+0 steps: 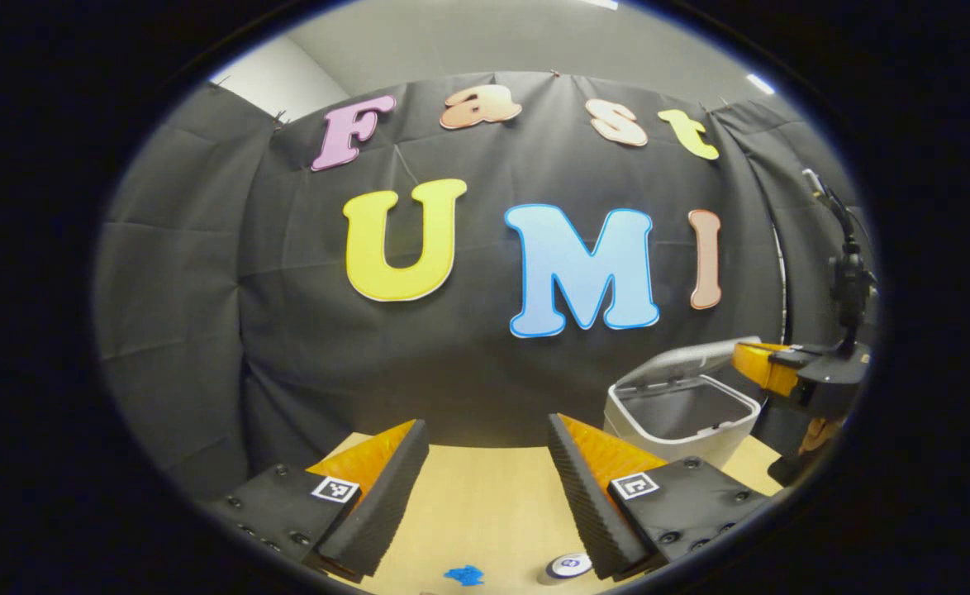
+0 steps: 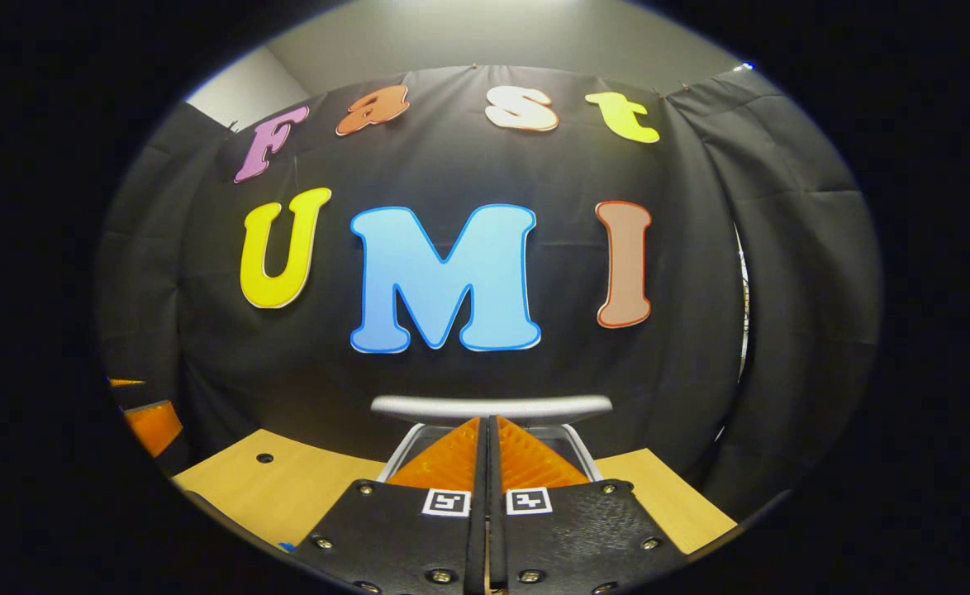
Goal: Press the lid of the desktop garbage bin to open it, pick up the crumpled paper on the desktop and throw it into the bin, then pick up the pop can on the desktop and drop it into the bin, and finally close the garbage bin lid.
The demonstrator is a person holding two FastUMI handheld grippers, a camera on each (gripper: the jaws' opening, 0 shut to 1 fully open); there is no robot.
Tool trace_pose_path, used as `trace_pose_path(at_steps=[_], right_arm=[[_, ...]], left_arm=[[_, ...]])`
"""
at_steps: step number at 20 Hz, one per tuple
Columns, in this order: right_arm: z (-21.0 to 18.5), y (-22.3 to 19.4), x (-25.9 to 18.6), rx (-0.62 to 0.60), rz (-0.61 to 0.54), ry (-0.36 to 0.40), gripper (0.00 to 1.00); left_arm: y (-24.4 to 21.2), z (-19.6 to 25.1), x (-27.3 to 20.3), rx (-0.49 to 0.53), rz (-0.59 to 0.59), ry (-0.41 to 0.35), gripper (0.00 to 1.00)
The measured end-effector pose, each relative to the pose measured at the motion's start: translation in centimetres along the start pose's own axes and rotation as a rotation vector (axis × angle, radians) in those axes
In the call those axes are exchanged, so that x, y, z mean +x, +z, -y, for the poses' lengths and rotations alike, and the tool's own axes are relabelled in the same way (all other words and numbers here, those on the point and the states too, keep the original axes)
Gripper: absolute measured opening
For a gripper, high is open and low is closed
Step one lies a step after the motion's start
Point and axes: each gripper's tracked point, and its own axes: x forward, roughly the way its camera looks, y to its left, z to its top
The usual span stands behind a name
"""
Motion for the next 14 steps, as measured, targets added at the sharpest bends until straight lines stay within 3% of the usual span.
trace_pose_path(at_steps=[14], right_arm=[[-1.3,2.2,-2.4,0.003,0.027,0.025,0.02]], left_arm=[[-0.6,-2.0,-1.5,-0.014,-0.001,0.013,0.95]])
